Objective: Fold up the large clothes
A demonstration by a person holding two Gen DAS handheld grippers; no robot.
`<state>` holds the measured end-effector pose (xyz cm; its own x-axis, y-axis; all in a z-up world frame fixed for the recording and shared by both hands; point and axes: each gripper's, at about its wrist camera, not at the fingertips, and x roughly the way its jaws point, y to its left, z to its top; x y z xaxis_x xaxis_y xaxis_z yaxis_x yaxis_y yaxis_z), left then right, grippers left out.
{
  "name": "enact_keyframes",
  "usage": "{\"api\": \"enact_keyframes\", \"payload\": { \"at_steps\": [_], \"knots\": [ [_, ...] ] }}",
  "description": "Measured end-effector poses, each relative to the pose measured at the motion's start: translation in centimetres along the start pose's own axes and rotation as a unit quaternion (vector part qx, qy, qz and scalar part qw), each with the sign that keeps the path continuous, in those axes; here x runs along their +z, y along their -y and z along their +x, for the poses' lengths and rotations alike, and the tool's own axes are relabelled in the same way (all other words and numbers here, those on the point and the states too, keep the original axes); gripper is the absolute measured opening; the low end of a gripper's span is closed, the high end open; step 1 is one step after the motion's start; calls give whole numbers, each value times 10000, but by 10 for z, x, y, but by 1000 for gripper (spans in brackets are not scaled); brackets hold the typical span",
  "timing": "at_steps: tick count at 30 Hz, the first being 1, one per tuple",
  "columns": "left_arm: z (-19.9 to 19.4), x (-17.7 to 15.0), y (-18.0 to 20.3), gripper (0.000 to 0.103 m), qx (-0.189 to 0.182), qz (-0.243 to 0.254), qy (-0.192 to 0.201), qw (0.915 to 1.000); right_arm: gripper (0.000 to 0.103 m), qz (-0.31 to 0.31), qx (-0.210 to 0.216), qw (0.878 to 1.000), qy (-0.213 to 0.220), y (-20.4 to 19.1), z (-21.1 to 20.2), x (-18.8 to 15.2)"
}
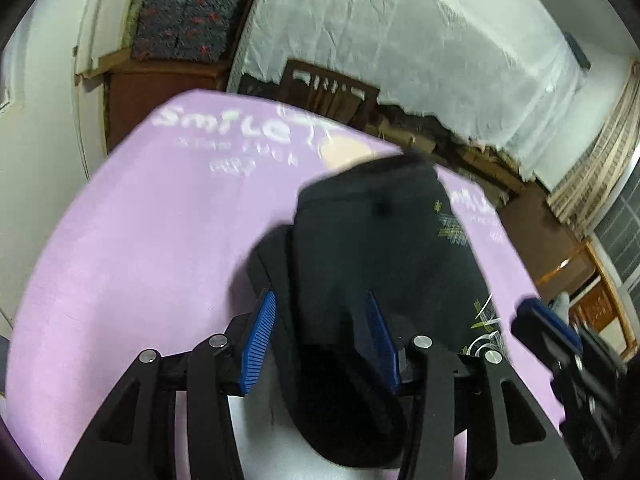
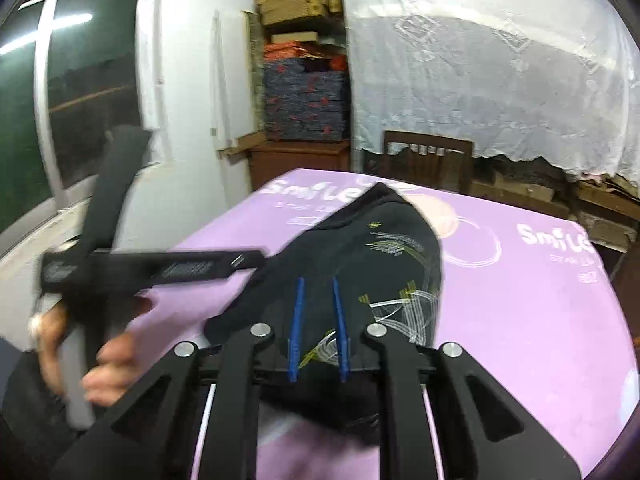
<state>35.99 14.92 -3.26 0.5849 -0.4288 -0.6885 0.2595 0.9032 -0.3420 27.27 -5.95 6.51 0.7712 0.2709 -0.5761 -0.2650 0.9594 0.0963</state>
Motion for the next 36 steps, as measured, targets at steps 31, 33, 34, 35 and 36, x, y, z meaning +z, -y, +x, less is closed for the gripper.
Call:
{"api": "enact_keyframes", "payload": {
  "at_steps": [31, 33, 34, 35, 36],
  "knots": [
    [0, -17, 0, 63, -103, -255, -479, 9985, 44, 1118, 402, 9928, -156, 70, -14, -17],
    [-12, -24, 3, 64, -114, -265, -494, 9984, 48, 1150, 435, 9924, -85, 71, -30, -16],
    [-16, -27, 3, 65, -141, -288, -499, 9982, 52, 1180, 458, 9919, -78, 73, -39, -17],
    [-21, -30, 4, 68, -206, -350, -505, 9979, 55, 1197, 460, 9917, -71, 74, -44, -19],
    [-23, -32, 4, 70, -252, -400, -508, 9976, 60, 1215, 474, 9914, -54, 75, -51, -20]
  ]
}}
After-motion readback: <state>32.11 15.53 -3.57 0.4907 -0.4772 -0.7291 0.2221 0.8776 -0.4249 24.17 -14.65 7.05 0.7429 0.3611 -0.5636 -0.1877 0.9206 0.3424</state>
